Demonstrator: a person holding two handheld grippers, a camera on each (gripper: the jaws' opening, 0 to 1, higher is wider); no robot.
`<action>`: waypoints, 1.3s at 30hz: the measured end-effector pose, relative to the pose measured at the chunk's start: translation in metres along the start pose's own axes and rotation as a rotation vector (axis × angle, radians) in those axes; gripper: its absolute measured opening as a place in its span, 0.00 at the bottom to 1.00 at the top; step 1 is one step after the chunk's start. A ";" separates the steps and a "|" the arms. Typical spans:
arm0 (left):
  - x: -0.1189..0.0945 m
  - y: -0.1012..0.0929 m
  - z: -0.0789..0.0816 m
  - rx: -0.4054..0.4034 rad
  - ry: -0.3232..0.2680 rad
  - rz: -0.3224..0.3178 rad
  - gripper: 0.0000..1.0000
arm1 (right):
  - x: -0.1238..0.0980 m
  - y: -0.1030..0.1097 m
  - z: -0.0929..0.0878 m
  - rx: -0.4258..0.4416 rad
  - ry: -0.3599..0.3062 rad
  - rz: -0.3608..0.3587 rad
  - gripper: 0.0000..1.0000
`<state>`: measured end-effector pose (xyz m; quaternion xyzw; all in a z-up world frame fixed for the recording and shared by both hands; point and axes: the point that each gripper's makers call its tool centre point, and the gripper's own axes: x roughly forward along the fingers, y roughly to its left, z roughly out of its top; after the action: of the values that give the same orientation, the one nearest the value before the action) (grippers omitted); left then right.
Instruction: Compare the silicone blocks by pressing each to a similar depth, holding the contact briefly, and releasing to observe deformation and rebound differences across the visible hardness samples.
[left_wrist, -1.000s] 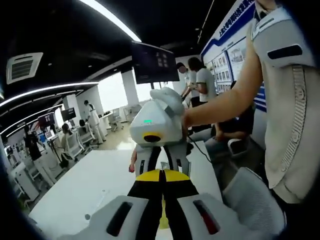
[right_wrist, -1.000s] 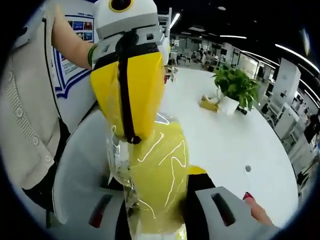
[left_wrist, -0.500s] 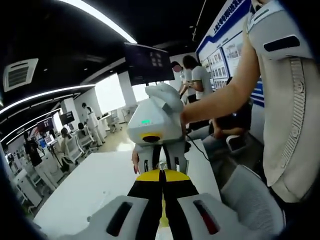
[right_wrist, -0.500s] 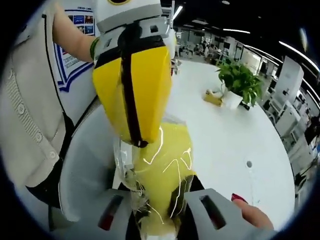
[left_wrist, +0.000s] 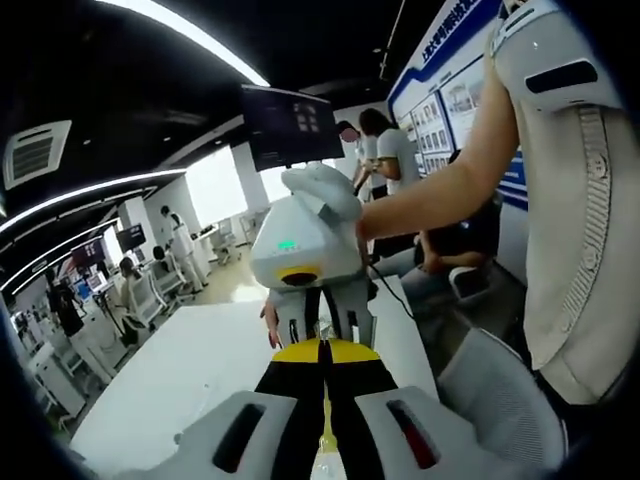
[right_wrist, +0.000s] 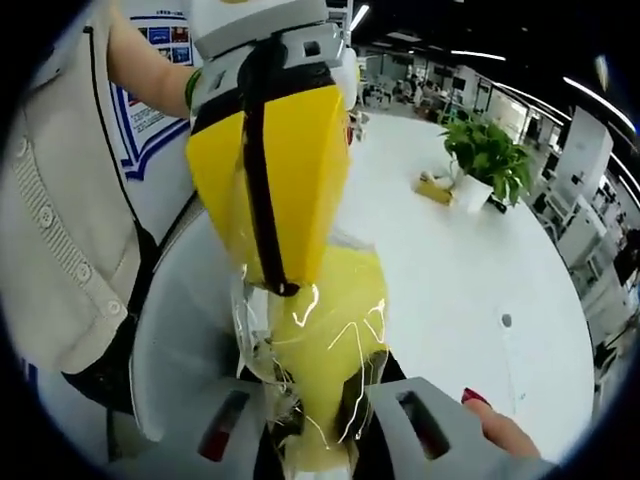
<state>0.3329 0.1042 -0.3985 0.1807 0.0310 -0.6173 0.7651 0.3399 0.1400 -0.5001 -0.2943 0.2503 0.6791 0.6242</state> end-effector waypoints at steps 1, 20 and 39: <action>0.000 0.000 0.000 0.001 0.000 0.000 0.00 | 0.000 0.001 -0.001 0.017 0.004 0.011 0.06; 0.001 -0.007 0.002 0.002 0.006 0.007 0.00 | 0.000 0.002 -0.003 0.009 0.005 -0.005 0.07; 0.002 -0.010 0.000 -0.004 0.016 0.014 0.00 | 0.002 -0.005 -0.003 0.002 0.002 -0.008 0.09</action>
<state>0.3239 0.1004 -0.4018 0.1842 0.0369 -0.6104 0.7695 0.3451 0.1400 -0.5039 -0.2952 0.2505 0.6760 0.6270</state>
